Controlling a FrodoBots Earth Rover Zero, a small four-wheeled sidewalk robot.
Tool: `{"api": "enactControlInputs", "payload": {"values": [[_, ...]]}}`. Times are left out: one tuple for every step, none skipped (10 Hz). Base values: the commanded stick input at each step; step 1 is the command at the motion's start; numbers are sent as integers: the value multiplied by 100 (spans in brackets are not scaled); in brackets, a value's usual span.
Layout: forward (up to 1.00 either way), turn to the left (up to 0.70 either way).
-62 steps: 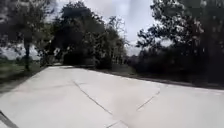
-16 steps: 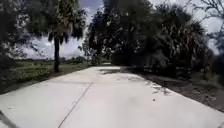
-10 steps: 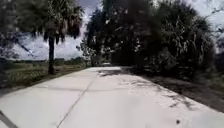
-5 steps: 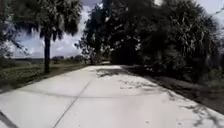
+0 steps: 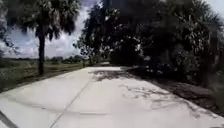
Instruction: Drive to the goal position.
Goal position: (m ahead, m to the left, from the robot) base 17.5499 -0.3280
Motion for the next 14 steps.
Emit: {"api": "enactControlInputs", "payload": {"values": [[83, 0], [83, 0], [83, 0], [83, 0], [83, 0], [84, 0], [84, 0], [84, 0], [84, 0], [84, 0], [84, 0], [84, 0], [84, 0], [84, 0]]}}
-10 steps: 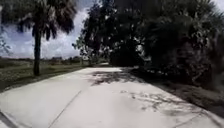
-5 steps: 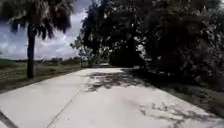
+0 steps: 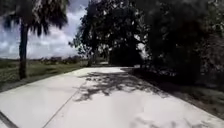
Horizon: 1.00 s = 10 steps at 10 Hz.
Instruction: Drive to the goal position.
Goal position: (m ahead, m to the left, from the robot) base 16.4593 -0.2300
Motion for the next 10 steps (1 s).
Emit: {"api": "enactControlInputs", "payload": {"values": [[84, 0], [84, 5], [84, 16], [83, 28], [83, 0], [83, 0], [83, 0], [83, 0], [83, 0], [83, 0]]}}
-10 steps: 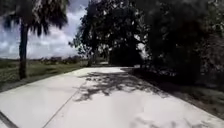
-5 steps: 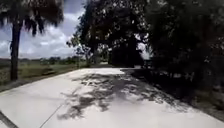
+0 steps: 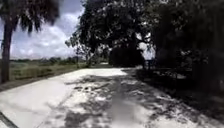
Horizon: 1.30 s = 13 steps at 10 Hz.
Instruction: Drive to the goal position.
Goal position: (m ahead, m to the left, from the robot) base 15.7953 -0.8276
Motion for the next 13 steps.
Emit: {"api": "enactControlInputs", "payload": {"values": [[83, 0], [83, 0], [83, 0], [83, 0], [83, 0], [83, 0], [83, 0], [83, 0], [83, 22], [83, 33], [83, 33], [83, 17], [83, 0]]}}
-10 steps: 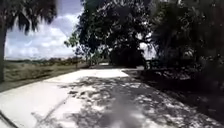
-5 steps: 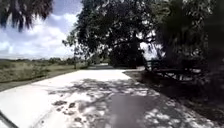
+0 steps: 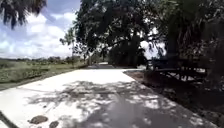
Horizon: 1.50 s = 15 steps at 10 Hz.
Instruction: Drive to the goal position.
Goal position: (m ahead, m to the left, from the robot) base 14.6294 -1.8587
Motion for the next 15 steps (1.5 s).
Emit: {"api": "enactControlInputs", "payload": {"values": [[83, 0], [83, 0], [83, 0], [83, 0], [83, 0], [83, 0], [83, 0], [83, 0], [83, 0], [83, 0], [83, 0], [83, 0], [83, 0], [83, 0], [83, 0]]}}
